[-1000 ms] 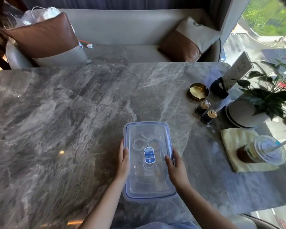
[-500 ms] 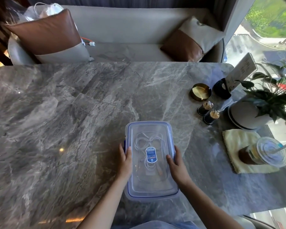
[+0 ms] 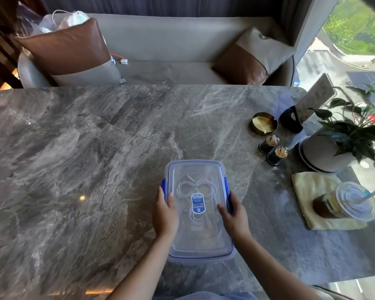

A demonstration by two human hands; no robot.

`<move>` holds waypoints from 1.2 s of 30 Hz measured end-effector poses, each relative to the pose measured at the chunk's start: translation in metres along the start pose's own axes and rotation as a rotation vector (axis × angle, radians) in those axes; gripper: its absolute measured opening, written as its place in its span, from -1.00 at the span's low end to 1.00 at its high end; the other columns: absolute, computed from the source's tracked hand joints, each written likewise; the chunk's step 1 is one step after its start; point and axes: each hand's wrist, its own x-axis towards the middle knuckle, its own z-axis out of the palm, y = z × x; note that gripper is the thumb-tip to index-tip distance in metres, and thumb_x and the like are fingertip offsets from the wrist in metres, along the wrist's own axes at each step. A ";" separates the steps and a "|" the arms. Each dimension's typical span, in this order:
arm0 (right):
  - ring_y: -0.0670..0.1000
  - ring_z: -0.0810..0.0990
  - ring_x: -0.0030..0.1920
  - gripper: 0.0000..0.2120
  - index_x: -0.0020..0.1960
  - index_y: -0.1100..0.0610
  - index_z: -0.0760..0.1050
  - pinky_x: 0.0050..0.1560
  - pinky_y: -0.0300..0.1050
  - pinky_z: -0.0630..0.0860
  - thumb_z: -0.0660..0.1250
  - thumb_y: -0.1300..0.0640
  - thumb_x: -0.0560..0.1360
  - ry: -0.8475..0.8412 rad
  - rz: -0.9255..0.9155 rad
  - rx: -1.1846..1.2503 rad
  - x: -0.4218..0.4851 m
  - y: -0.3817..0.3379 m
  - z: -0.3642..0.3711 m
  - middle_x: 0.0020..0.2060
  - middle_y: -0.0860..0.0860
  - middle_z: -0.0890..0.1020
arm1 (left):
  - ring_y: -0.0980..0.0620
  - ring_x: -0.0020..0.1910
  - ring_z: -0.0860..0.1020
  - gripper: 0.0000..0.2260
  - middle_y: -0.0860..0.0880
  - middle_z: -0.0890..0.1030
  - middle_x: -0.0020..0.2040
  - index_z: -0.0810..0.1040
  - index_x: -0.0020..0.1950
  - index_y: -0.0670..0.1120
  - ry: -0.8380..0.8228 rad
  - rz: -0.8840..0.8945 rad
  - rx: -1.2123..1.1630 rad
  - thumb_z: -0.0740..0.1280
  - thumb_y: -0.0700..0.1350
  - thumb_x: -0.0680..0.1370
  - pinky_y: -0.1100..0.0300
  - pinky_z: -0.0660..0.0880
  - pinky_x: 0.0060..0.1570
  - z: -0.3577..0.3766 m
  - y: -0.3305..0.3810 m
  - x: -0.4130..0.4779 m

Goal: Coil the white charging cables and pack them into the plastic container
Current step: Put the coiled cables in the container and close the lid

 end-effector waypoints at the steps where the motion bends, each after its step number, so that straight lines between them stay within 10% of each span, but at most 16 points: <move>1: -0.07 0.55 0.08 -0.60 0.30 0.15 0.42 0.05 -0.35 0.42 0.29 0.33 0.48 0.017 0.001 -0.015 -0.001 -0.001 0.002 0.05 -0.09 0.57 | -0.12 0.39 0.37 -0.56 -0.13 0.35 0.45 0.19 0.47 -0.12 0.014 -0.001 0.034 0.12 -0.05 0.61 0.08 0.32 0.30 0.001 0.001 0.000; 11: -0.09 0.50 0.16 -0.56 0.36 0.15 0.37 0.17 -0.18 0.39 0.30 0.28 0.49 0.027 0.022 0.024 -0.002 0.001 0.002 0.13 -0.09 0.52 | -0.11 0.34 0.42 -0.57 -0.12 0.43 0.40 0.24 0.45 -0.10 -0.016 0.011 -0.009 0.13 -0.02 0.60 0.10 0.37 0.28 -0.004 -0.002 0.001; 17: -0.41 0.39 0.20 -0.49 0.37 -0.14 0.20 0.19 -0.48 0.32 0.27 0.22 0.53 -0.116 -0.053 0.031 -0.003 0.005 -0.011 0.25 -0.29 0.39 | 0.04 0.53 0.03 -0.47 0.00 0.01 0.56 -0.08 0.51 0.05 -0.203 0.081 -0.024 0.08 0.04 0.61 0.08 0.05 0.48 -0.010 -0.013 0.007; 22: -0.08 0.01 0.51 -0.48 0.49 0.00 0.12 0.44 -0.14 -0.02 0.18 0.07 0.58 -0.036 -0.104 -0.199 -0.008 0.013 -0.002 0.52 0.00 0.12 | 0.03 0.53 -0.17 -0.41 0.09 -0.15 0.54 -0.11 0.51 0.09 -0.175 0.245 0.282 0.12 0.09 0.58 -0.03 -0.14 0.49 -0.014 -0.016 -0.004; 36: 0.02 0.19 0.46 -0.47 0.46 0.16 0.21 0.45 -0.11 0.08 0.28 0.17 0.54 0.003 -0.090 -0.171 -0.021 0.022 0.001 0.46 0.10 0.26 | 0.03 0.53 0.00 -0.50 0.03 0.06 0.55 0.09 0.48 0.13 -0.139 0.210 0.079 0.18 -0.07 0.58 -0.07 0.02 0.50 -0.012 -0.023 -0.019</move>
